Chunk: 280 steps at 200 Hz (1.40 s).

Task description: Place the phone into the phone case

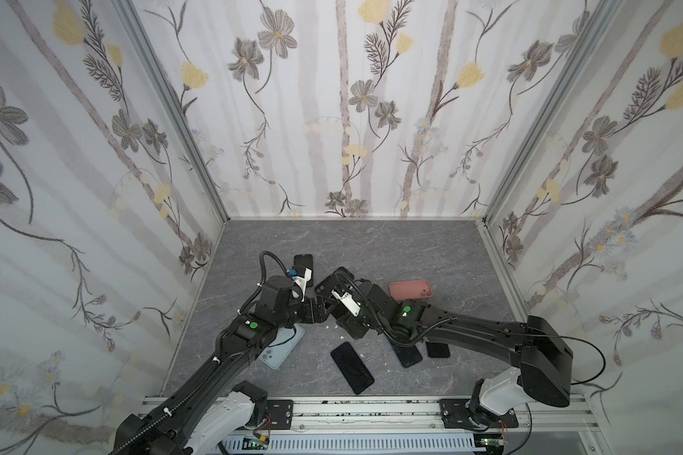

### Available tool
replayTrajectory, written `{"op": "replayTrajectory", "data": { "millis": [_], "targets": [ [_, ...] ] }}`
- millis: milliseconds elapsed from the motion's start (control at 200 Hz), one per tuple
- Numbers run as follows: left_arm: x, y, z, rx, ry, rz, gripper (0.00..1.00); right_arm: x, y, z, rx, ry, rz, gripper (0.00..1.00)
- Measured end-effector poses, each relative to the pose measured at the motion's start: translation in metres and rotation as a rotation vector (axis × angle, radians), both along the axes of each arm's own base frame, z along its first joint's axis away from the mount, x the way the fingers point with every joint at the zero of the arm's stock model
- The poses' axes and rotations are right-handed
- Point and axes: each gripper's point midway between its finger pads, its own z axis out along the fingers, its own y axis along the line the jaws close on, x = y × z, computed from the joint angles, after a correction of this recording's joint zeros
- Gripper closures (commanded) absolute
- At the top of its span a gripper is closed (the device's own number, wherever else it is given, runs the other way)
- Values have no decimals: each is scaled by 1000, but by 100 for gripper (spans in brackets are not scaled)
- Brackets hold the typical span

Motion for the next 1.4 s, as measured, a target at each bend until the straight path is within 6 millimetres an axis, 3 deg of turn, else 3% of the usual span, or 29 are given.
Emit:
{"op": "replayTrajectory", "data": {
  "millis": [245, 495, 679, 814, 884, 1034, 1149, 1249, 1399],
  "targets": [
    [-8, -6, -4, -63, 43, -17, 52, -21, 18, 9, 47, -9, 105, 39],
    [-16, -8, 5, -131, 38, -24, 100, -32, 24, 8, 54, -5, 150, 40],
    [-20, -2, 10, -148, 29, 10, 100, -34, 28, 11, 68, -10, 165, 35],
    [-20, 4, 22, -149, 8, 46, 100, -32, 32, 22, 94, -25, 165, 11],
    [-13, 10, 39, -149, -35, 91, 100, -24, 34, 39, 124, -53, 123, 0],
    [0, 18, 89, -179, -146, 162, 100, -5, 38, 101, 239, -128, 60, 0],
    [14, 27, 132, -214, -249, 241, 100, 4, 28, 155, 350, -178, 7, 1],
    [25, 36, 162, -244, -336, 308, 100, 16, 6, 195, 455, -201, -64, 1],
    [36, 39, 205, -304, -444, 348, 100, 29, -46, 248, 645, -231, -184, 0]
  ]
}}
